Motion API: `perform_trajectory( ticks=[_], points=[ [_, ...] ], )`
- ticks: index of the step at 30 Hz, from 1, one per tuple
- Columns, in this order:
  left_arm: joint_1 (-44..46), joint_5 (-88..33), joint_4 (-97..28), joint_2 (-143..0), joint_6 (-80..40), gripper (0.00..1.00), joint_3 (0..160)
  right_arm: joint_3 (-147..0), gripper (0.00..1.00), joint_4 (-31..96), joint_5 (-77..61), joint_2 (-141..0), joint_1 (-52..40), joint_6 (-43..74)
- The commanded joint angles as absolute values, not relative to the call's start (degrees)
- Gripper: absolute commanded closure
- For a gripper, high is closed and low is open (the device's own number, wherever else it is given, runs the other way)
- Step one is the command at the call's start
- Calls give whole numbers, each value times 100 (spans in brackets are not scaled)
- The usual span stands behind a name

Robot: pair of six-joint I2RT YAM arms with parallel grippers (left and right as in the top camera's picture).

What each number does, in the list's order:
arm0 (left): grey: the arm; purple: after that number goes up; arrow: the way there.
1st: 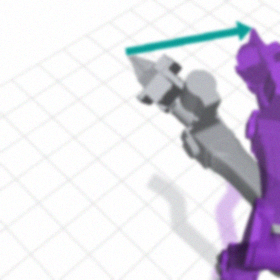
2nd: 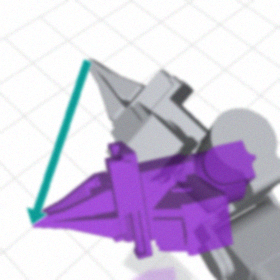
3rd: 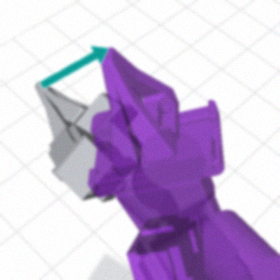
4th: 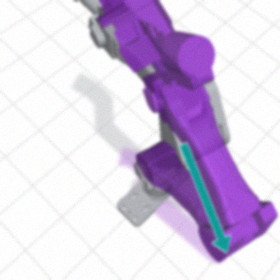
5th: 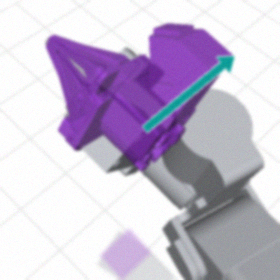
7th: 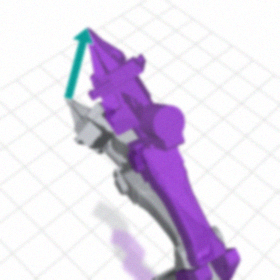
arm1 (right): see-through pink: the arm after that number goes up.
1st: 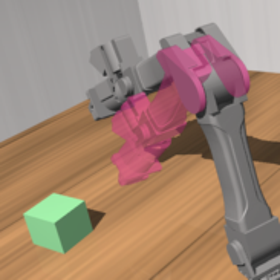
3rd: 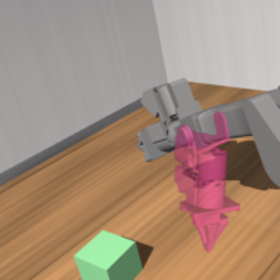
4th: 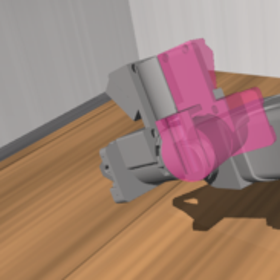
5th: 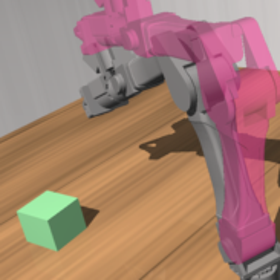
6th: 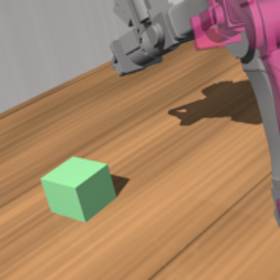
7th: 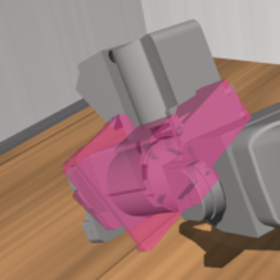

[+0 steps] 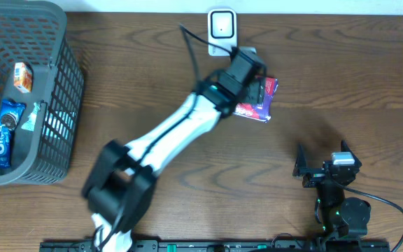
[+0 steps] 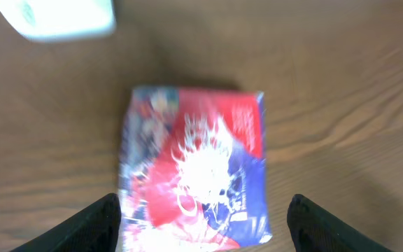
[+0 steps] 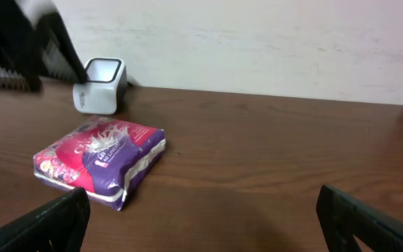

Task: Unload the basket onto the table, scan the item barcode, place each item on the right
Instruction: 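Lift the pad pack out and place it on the table near the scanner, then return the left gripper into the basket and grasp the mint-green wrapper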

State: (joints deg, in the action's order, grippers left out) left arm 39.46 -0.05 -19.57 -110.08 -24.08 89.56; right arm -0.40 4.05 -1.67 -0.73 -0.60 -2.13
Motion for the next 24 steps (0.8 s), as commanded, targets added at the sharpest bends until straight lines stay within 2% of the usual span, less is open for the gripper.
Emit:
perform_trajectory(
  ticks=[1,7,10,18,21,24],
  points=[
    [3358,82,-2091,-9741,-1684,24,9100,-32,1,427,-163,-49,-75,-222],
    [1463,1739,-2738,-8298,-1544,24,9100,-32,1,427,-163,-49,-75,-222],
    [252,2132,-2930,-8003,-1546,24,9100,-32,1,427,-163,-49,-73,-222],
    [-2239,2128,-3990,-8324,-1546,24,9098,-32,1,427,-163,-49,-73,-222],
    [-2687,2084,-4316,-8586,-1549,24,9098,-32,1,427,-163,-49,-75,-222],
    [-3061,1535,-4504,-9061,-1549,24,9083,-32,1,427,-163,-49,-73,-222]
  ],
)
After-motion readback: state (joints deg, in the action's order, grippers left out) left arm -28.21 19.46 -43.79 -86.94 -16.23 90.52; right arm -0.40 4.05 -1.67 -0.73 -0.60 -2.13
